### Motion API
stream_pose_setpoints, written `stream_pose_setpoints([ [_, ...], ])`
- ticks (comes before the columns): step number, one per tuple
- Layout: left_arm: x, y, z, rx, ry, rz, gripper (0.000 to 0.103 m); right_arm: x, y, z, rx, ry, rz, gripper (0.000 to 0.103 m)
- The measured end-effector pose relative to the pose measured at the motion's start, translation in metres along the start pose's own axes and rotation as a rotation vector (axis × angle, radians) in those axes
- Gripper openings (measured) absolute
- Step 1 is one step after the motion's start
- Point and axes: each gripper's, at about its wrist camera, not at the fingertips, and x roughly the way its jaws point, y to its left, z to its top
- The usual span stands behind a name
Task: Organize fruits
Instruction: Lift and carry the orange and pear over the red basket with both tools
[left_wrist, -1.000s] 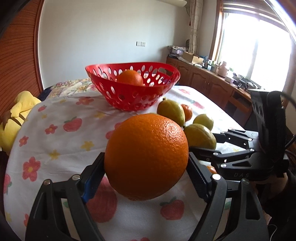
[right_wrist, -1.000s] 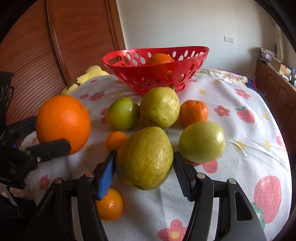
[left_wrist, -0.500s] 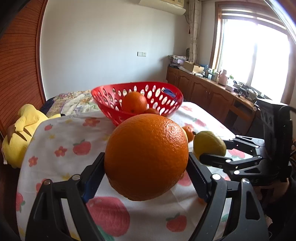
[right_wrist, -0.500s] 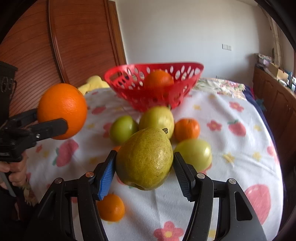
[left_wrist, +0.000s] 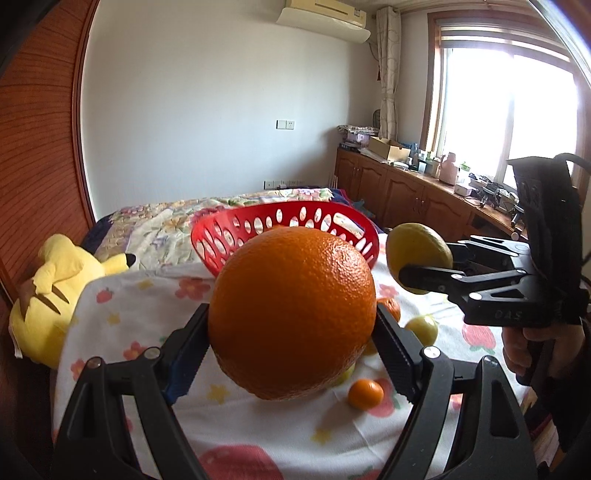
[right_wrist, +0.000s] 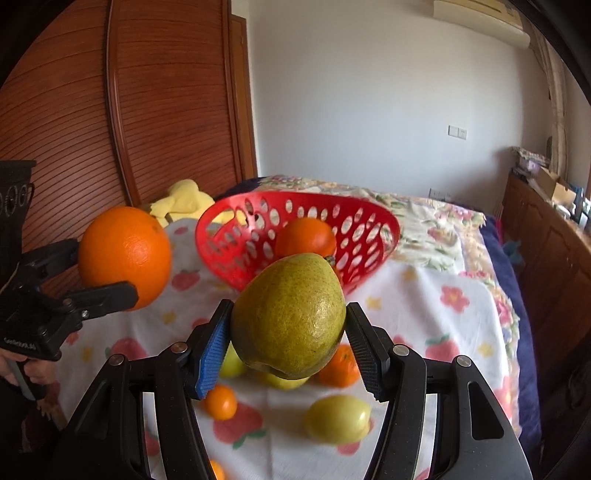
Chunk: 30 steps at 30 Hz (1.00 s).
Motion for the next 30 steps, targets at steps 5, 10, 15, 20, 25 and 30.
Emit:
stream_pose_setpoints([
  [5, 0.007, 0.004, 0.014, 0.012, -0.013, -0.001, 0.083, 0.015, -0.008, 0.014, -0.023, 0.007, -0.013, 0.062],
  [10, 0.018, 0.007, 0.025, 0.02, -0.01, 0.001, 0.083, 0.038, -0.015, 0.027, -0.045, 0.026, -0.025, 0.062],
  [15, 0.035, 0.01, 0.032, 0.019, 0.004, 0.006, 0.083, 0.063, -0.019, 0.038, -0.079, 0.052, -0.033, 0.062],
  [20, 0.047, 0.01, 0.038, 0.025, 0.015, 0.004, 0.083, 0.083, -0.019, 0.042, -0.1, 0.079, -0.039, 0.062],
  [25, 0.061, 0.011, 0.042, 0.035, 0.027, 0.004, 0.083, 0.099, -0.019, 0.042, -0.126, 0.103, -0.054, 0.062],
  [30, 0.07, 0.011, 0.044, 0.039, 0.037, 0.007, 0.083, 0.108, -0.021, 0.04, -0.136, 0.121, -0.059, 0.062],
])
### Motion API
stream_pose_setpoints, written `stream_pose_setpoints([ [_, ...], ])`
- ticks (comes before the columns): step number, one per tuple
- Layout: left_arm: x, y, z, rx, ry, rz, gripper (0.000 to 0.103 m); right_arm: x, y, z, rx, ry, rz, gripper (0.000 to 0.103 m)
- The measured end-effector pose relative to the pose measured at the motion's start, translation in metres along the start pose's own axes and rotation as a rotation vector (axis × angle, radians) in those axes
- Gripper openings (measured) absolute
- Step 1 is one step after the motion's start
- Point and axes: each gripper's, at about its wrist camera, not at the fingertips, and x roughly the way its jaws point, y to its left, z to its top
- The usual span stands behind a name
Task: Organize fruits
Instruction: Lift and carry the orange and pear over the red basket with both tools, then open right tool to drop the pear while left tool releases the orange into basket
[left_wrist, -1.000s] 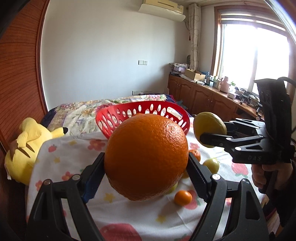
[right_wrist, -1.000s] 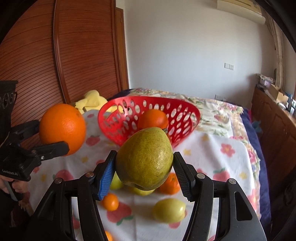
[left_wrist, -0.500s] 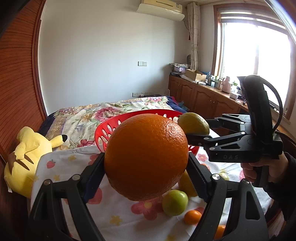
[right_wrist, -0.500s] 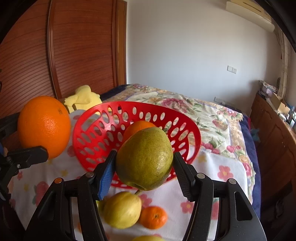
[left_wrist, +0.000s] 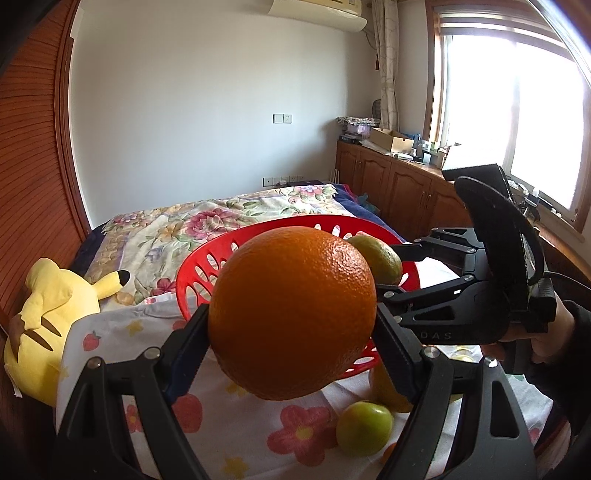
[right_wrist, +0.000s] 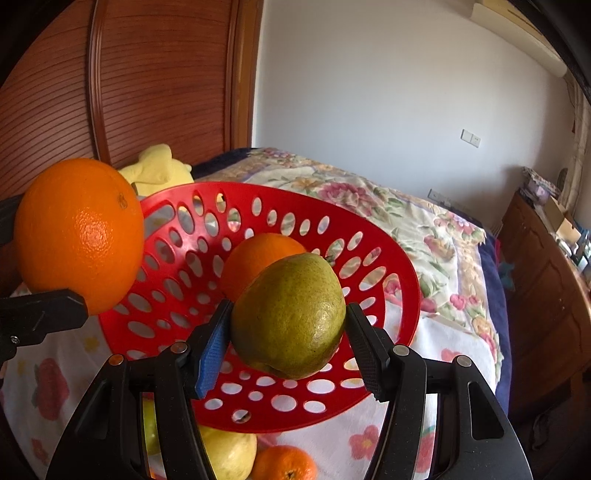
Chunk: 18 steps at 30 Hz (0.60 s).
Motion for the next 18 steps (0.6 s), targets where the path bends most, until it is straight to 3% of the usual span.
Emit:
stream_pose_setpoints([
  [6, 0.008, 0.001, -0.002, 0.0, 0.012, 0.002, 0.083, -0.001, -0.001, -0.001, 0.011, -0.023, -0.009, 0.063],
  [18, 0.023, -0.004, -0.001, 0.016, 0.042, 0.01, 0.083, -0.043, -0.009, 0.002, 0.055, -0.129, -0.004, 0.063],
])
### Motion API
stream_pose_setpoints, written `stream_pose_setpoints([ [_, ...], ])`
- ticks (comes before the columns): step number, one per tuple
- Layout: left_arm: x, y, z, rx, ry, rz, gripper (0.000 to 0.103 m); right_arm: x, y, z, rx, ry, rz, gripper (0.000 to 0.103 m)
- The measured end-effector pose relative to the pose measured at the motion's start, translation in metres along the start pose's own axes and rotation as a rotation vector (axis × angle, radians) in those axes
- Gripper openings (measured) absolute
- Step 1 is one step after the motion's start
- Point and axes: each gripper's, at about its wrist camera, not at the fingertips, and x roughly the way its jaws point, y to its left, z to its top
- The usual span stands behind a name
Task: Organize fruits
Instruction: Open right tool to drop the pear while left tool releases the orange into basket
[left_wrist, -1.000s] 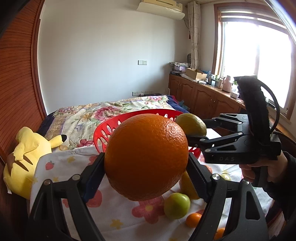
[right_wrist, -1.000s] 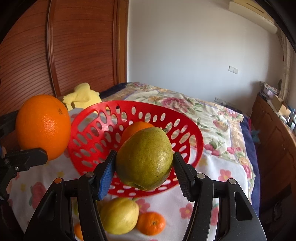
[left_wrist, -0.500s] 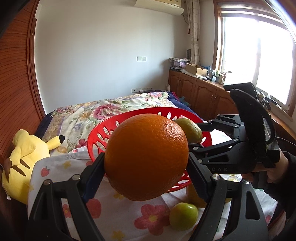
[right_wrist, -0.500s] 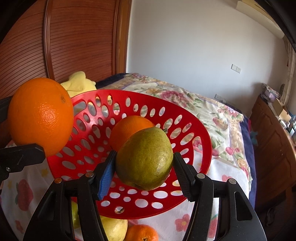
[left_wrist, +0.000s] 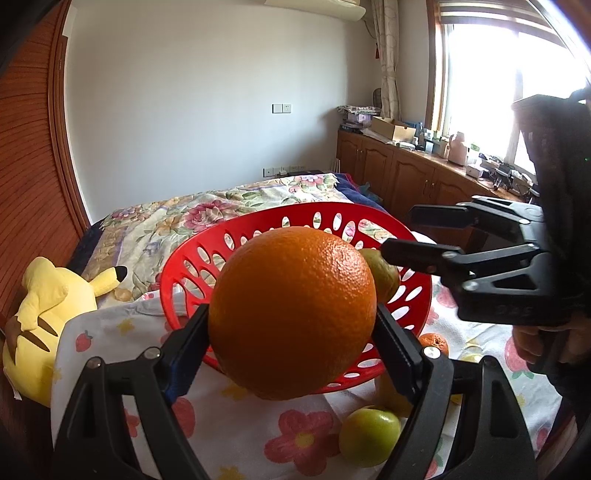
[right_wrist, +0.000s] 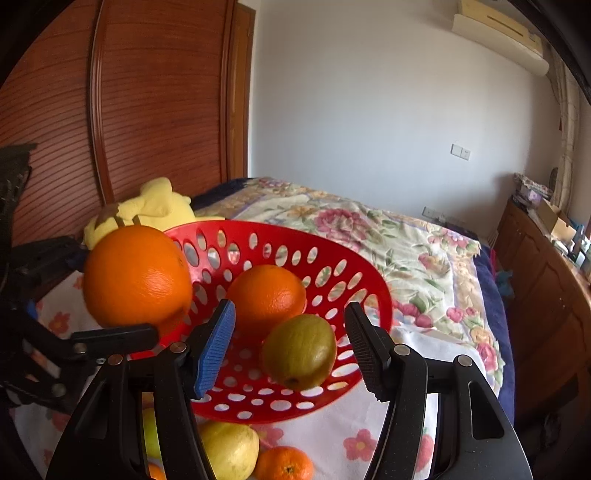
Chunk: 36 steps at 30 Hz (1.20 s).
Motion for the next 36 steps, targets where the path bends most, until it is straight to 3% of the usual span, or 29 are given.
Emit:
stream_pose_setpoints([
  [25, 0.039, -0.013, -0.001, 0.017, 0.123, 0.041, 0.084, -0.009, -0.008, -0.023, 0.027, 0.006, 0.001, 0.064],
  [28, 0.027, -0.015, 0.007, 0.034, 0.053, 0.062, 0.084, -0.008, -0.008, -0.025, 0.03, 0.009, 0.0, 0.065],
  [36, 0.004, -0.017, 0.014, 0.036, 0.004, 0.054, 0.085, -0.016, -0.01, -0.032, 0.059, 0.007, 0.008, 0.065],
])
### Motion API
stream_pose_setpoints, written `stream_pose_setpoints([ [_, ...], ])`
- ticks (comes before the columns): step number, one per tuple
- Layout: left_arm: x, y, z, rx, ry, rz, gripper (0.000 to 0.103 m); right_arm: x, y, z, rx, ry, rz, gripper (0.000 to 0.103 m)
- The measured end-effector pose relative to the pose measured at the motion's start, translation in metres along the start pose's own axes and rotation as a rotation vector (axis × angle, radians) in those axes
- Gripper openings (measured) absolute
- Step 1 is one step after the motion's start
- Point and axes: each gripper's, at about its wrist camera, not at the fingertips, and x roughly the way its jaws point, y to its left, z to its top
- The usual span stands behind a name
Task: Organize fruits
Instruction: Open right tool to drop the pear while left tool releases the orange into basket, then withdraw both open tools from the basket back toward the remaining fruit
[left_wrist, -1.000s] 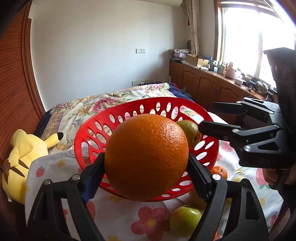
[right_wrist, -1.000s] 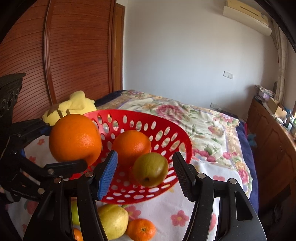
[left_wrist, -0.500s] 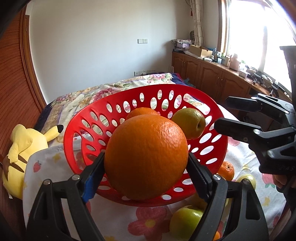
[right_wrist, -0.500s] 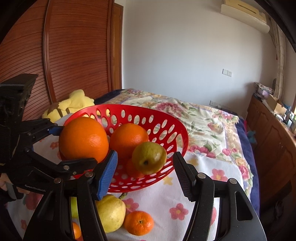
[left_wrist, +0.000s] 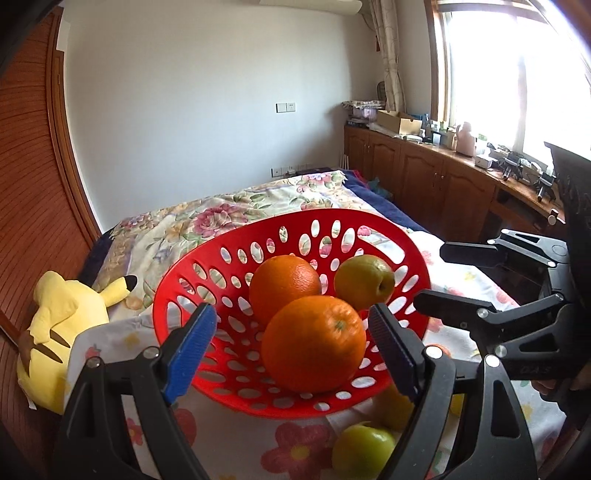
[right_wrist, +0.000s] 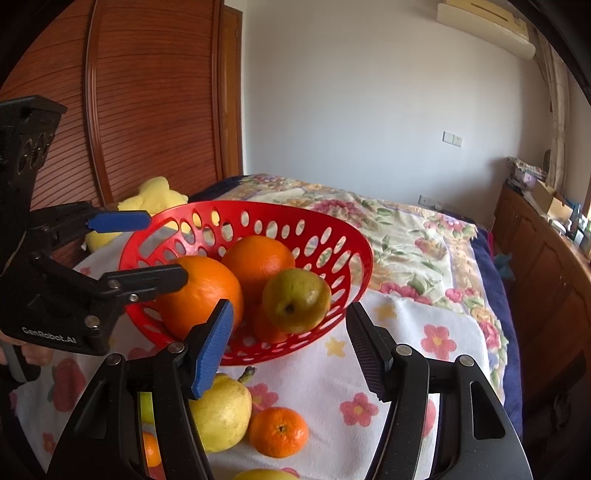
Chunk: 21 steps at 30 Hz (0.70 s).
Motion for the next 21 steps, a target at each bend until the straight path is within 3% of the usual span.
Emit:
stream_pose_setpoints([
  [21, -0.071, -0.022, -0.068, -0.002, -0.037, -0.039, 0.085, -0.056, 0.012, -0.063, 0.135, 0.024, -0.013, 0.065],
])
